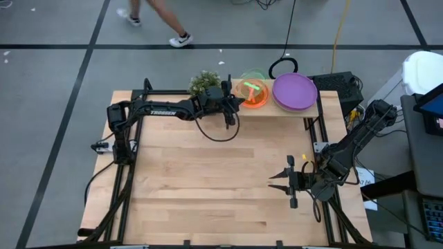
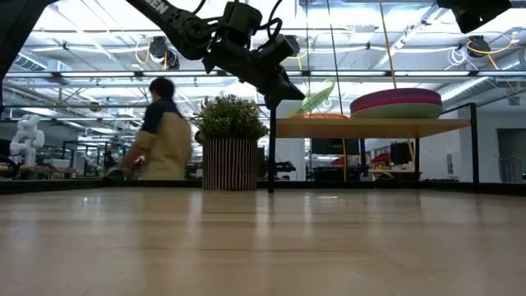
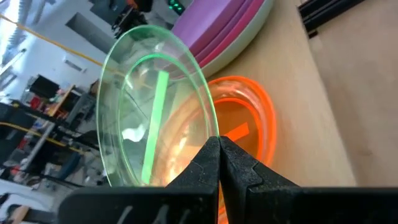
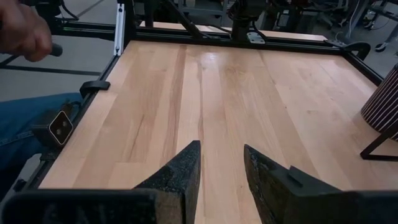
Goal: Place and stack plates onto a shelf
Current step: Stack the light green plate on top of the light orange plate on the shelf
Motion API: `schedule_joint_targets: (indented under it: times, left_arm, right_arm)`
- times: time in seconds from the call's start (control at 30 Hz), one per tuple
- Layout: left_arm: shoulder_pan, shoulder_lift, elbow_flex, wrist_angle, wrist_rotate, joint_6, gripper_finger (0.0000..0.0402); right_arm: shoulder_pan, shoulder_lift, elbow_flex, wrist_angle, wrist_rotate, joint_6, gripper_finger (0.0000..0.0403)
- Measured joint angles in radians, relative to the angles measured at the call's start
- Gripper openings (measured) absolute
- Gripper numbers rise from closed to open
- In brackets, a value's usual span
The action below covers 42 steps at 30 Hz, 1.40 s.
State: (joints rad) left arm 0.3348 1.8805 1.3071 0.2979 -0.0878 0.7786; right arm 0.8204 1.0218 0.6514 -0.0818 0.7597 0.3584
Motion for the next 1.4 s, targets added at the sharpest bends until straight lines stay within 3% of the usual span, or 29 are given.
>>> schedule_joint_targets:
  times: [0.3,0.57,1.0,1.2,1.4]
  left_arm:
    - [0.005,-0.001,0.0,-0.031,0.012,-0.033,0.0006]
    - [0.005,-0.002,0.0,-0.033,0.012,-0.037,0.0036]
    - [0.004,-0.002,0.0,-0.038,0.017,-0.098,0.0038]
    - [0.001,-0.002,0.0,-0.074,0.073,-0.155,0.0038]
    - [-0.028,-0.007,-0.001,-0.097,0.039,-0.181,0.0038]
  right_arm:
    - [0.0,0.0,0.0,0.0,-0.001,0.0,0.0105]
    - [0.0,0.0,0.0,0.0,-0.001,0.0,0.0105]
    - [0.0,0.0,0.0,0.0,-0.001,0.0,0.0105]
    - [0.0,0.0,0.0,-0.001,-0.001,0.0,0.0105]
    - [0.0,0.0,0.0,-0.001,-0.002,-0.003,0.0105]
